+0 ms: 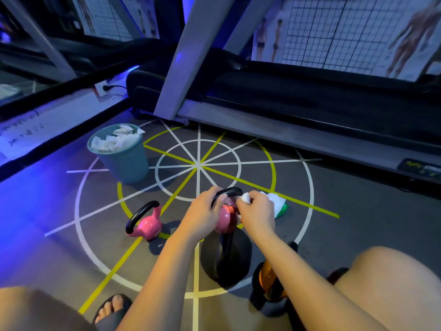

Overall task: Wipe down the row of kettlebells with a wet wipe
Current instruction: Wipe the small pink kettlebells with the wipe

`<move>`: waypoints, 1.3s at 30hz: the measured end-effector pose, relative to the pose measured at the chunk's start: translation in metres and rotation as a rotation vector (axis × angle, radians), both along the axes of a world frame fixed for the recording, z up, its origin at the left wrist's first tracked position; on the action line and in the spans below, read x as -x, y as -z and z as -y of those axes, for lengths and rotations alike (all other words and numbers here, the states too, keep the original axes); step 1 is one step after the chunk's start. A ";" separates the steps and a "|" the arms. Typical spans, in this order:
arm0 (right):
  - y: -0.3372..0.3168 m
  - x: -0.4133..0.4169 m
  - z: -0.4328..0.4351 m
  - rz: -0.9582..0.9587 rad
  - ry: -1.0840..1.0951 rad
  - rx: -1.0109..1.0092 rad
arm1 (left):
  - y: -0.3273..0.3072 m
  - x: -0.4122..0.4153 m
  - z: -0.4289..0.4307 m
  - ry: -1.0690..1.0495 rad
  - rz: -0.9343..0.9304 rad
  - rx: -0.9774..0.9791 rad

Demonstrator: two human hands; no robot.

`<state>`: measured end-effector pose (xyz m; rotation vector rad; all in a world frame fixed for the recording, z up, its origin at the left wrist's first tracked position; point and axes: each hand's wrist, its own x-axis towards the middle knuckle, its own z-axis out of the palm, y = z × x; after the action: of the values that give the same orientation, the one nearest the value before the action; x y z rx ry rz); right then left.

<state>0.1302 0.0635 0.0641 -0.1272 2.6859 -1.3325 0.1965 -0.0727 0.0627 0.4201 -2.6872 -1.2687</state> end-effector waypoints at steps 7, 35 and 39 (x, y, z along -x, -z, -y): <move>0.013 -0.004 0.003 -0.080 -0.033 -0.237 | -0.002 0.003 -0.001 0.000 0.017 0.020; -0.035 -0.030 0.004 0.839 0.088 1.006 | -0.014 0.007 -0.017 -0.057 0.130 -0.022; -0.026 -0.027 0.000 0.947 0.195 1.192 | -0.021 0.006 -0.019 -0.057 0.107 -0.057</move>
<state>0.1574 0.0639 0.0905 0.5138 0.9675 -2.1140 0.1902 -0.0541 0.0837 0.5838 -2.7095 -1.3465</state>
